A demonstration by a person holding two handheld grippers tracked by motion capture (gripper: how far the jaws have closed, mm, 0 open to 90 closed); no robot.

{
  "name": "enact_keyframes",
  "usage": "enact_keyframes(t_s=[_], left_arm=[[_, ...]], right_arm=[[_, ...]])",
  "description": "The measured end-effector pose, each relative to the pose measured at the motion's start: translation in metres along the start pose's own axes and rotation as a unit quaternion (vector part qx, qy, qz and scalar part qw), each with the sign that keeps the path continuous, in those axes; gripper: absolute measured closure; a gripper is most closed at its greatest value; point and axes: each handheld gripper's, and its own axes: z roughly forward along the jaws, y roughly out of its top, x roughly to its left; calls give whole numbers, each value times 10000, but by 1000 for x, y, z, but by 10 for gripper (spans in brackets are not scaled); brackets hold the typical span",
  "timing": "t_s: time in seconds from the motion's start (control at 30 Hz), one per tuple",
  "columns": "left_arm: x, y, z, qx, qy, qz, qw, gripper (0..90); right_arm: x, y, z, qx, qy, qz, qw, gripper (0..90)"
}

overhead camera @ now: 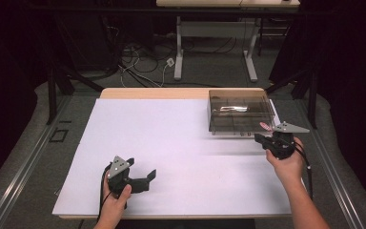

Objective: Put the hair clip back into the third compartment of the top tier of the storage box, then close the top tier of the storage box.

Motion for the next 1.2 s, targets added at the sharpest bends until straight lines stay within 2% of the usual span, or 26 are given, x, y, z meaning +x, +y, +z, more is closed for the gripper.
enact_keyframes(t_s=[0.57, 0.77, 0.83, 0.9, 1.2], left_arm=[[0, 0, 0, 3, 7, 14, 10000, 12], [0, 0, -1, -12, 18, 32, 10000, 12], [0, 0, -1, -4, 23, 52, 10000, 12], [-1, 0, 0, -6, 12, 38, 10000, 12], [-1, 0, 0, 8, 7, 23, 10000, 12]], right_arm=[[-5, -3, 4, 4, -78, 38, 10000, 900], [-5, -5, 8, 41, -105, 133, 9998, 900], [-6, -6, 9, 29, -123, 67, 9999, 900], [-5, -6, 10, 66, -114, 130, 9998, 900], [-6, -7, 16, 59, -156, 48, 9998, 900]])
